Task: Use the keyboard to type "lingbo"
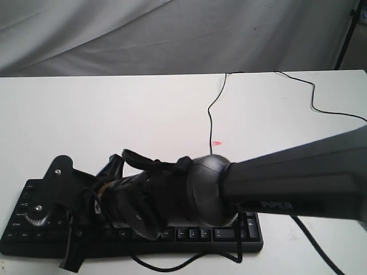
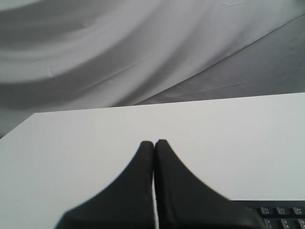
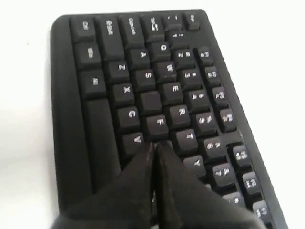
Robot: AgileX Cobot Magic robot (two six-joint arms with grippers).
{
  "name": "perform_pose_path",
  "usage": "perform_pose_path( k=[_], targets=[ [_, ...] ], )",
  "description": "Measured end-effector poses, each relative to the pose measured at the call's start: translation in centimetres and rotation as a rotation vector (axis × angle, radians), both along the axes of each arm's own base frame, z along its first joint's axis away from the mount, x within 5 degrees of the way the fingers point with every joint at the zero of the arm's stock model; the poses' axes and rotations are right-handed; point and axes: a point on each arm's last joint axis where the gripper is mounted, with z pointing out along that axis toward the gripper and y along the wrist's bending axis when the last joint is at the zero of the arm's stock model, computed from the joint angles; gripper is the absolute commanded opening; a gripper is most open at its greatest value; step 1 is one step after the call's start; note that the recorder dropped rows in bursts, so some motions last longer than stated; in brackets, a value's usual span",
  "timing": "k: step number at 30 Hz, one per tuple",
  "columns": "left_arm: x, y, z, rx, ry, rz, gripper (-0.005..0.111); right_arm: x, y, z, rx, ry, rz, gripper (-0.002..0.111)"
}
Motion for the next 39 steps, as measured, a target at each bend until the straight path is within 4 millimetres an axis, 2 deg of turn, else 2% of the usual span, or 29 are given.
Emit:
perform_pose_path(
  k=[5,8,18,33,39],
  targets=[
    [0.0,0.0,0.0,0.000,0.000,0.000,0.001,1.2,0.7,1.8,0.029,-0.037,0.001,0.000],
    [0.0,0.0,0.0,0.000,0.000,0.000,0.001,1.7,0.6,2.1,0.033,-0.042,-0.006,0.000],
    [0.0,0.0,0.0,0.000,0.000,0.000,0.001,1.9,0.7,-0.8,-0.010,0.000,-0.007,0.000],
    [0.0,0.0,0.0,0.000,0.000,0.000,0.001,2.2,0.8,-2.6,-0.018,-0.001,-0.011,0.000],
    [0.0,0.0,0.0,0.000,0.000,0.000,0.001,2.2,0.8,-2.6,-0.015,-0.005,-0.012,0.000]
  ],
)
